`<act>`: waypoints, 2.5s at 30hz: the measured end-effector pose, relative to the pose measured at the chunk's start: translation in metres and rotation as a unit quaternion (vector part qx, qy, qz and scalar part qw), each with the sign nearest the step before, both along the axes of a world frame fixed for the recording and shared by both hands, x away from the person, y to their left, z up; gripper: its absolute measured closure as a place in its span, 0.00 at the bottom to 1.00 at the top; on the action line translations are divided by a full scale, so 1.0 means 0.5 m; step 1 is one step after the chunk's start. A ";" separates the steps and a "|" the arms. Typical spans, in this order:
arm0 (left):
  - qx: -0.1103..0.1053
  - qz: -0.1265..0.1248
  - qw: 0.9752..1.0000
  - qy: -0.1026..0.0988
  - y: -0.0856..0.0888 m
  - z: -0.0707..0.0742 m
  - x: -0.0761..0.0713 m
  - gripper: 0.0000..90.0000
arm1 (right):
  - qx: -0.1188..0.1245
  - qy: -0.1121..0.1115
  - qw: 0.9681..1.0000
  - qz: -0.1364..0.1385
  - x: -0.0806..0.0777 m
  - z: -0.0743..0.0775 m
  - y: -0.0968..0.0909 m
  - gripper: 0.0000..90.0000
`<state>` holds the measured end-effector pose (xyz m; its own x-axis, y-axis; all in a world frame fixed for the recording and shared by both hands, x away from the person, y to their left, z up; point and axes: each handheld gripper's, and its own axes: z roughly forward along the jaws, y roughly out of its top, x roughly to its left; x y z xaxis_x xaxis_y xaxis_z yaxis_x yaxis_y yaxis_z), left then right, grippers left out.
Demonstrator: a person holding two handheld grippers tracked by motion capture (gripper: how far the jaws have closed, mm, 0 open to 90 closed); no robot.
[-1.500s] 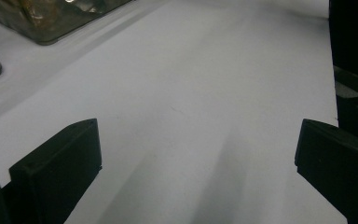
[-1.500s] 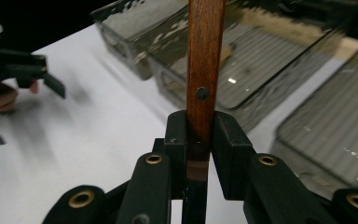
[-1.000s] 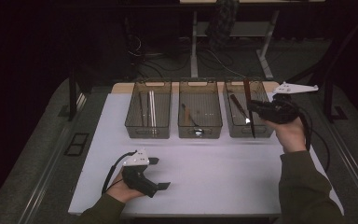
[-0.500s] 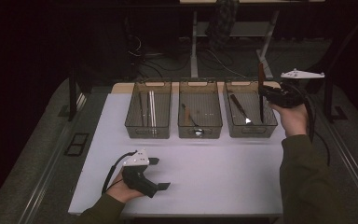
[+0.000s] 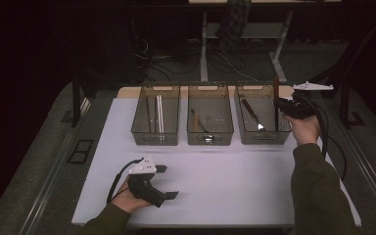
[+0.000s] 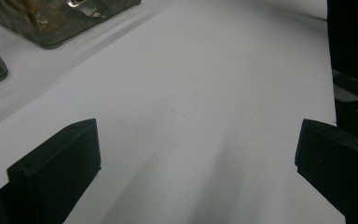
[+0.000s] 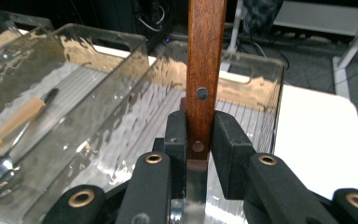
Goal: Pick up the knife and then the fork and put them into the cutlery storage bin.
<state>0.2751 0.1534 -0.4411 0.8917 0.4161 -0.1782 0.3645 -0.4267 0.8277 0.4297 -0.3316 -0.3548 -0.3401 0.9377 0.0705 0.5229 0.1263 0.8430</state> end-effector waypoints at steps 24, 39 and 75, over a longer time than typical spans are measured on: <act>-0.012 0.009 1.000 -0.008 0.010 0.004 0.005 0.00 | -0.023 0.063 0.997 -0.025 0.049 -0.047 0.009 0.83; -0.010 0.010 1.000 -0.006 0.010 0.002 0.008 0.00 | 0.009 0.075 0.997 -0.012 0.037 -0.063 0.008 0.44; -0.006 0.019 1.000 -0.004 0.011 0.000 0.010 0.00 | 0.032 -0.025 0.994 0.103 -0.172 -0.056 0.058 0.19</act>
<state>0.2799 0.1590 -0.4410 0.8770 0.4467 -0.1772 0.3737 -0.4021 0.8358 0.3435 -0.3027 -0.3828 -0.5291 0.8420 0.1053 0.4483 0.1720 0.8772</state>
